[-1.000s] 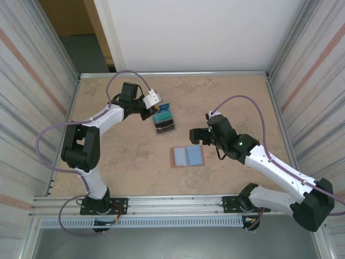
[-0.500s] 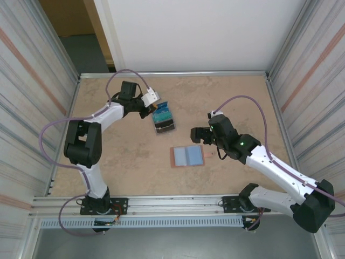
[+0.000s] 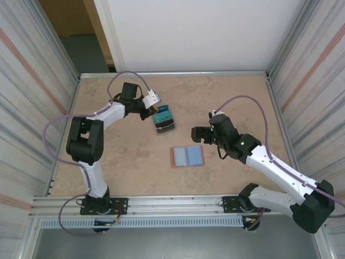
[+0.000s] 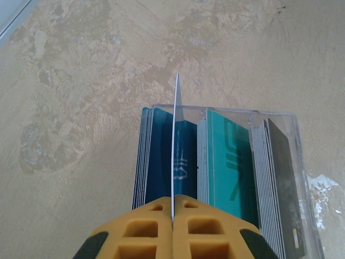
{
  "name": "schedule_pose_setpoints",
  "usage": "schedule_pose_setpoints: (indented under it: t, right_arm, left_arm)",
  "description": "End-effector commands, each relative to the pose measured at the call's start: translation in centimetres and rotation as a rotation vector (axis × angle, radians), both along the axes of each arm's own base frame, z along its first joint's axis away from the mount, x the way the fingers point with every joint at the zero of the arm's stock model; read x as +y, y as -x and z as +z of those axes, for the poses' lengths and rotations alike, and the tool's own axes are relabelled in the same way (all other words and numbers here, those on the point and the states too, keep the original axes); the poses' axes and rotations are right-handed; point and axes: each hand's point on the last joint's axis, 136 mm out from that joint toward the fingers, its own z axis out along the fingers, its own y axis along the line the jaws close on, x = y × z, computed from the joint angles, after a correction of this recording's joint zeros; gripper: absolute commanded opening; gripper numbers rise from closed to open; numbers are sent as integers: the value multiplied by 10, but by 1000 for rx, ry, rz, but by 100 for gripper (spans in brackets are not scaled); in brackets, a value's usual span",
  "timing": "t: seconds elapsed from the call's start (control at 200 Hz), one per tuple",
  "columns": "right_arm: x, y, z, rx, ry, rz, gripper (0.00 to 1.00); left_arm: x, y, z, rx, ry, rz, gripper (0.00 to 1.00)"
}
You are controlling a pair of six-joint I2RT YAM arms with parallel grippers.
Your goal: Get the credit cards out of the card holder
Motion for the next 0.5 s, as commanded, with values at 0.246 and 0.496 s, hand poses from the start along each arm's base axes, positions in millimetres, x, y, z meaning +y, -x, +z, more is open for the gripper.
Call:
schedule_pose_setpoints:
  t: [0.246,0.496]
  right_arm:
    - [20,22,-37,178,-104,35,83]
    - [33,35,-60,252,-72,37,76]
  left_arm:
    - [2,-6,16,-51,-41,34,20]
    - [-4,9,44,-88,-36,51,29]
